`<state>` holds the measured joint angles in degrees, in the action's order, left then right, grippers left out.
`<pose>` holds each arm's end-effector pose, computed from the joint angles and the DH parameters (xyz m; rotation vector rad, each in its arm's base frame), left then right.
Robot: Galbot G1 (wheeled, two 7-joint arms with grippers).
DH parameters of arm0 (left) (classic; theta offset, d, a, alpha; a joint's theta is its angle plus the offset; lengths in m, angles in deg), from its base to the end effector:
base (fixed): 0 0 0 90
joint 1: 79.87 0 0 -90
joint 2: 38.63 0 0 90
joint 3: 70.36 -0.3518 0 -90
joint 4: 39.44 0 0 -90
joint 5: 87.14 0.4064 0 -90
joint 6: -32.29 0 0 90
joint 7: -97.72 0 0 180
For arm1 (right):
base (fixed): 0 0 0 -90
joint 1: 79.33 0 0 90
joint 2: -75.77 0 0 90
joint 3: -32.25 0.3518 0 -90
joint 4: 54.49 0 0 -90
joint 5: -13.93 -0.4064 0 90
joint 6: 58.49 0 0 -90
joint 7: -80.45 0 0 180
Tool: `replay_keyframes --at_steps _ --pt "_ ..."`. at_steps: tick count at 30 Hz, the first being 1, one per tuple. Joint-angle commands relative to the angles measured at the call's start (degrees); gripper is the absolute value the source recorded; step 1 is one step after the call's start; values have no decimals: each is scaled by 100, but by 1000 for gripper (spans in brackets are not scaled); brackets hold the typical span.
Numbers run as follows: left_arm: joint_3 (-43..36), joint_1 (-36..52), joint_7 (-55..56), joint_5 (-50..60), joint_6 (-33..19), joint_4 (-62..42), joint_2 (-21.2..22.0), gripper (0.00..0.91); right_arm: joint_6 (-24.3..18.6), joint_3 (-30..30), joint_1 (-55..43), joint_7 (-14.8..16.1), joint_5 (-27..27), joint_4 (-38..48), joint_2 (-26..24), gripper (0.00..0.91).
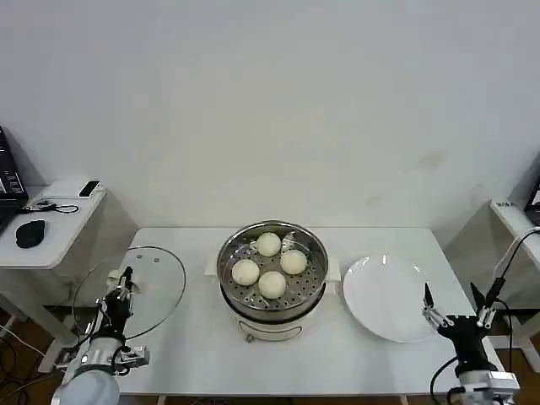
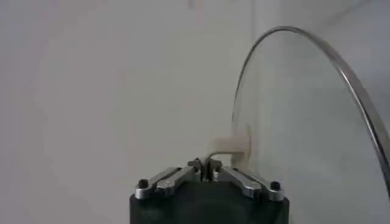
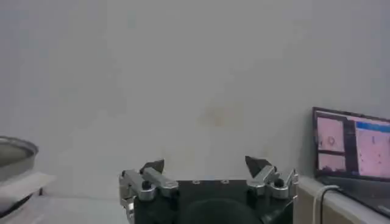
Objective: Take steamed baozi put them in steamer then cover it.
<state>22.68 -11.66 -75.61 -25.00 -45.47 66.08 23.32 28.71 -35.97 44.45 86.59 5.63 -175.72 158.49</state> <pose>0.2871 0.1326 -0.3353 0.1424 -2.1367 -2.1696 0.1995 -0.1458 -0.2822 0.2196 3.0844 -0.2693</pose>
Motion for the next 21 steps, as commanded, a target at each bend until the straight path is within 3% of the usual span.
replay_keyframes --at_steps 1,11,16,21 --pt "1 -356 -333 -957 1143 1679 86 0 38 -161 14 -5 201 -8 -62 907" --pt "-449 16 -400 -1283 1833 2109 95 0 108 -519 65 -10 388 -92 101 907" --pt "-1105 628 -529 -1251 2232 2111 -29 0 101 -677 21 -16 776 -42 287 907" --pt "-1867 1237 -622 -1127 2294 1741 -128 0 81 -907 21 -64 1244 7 554 907"
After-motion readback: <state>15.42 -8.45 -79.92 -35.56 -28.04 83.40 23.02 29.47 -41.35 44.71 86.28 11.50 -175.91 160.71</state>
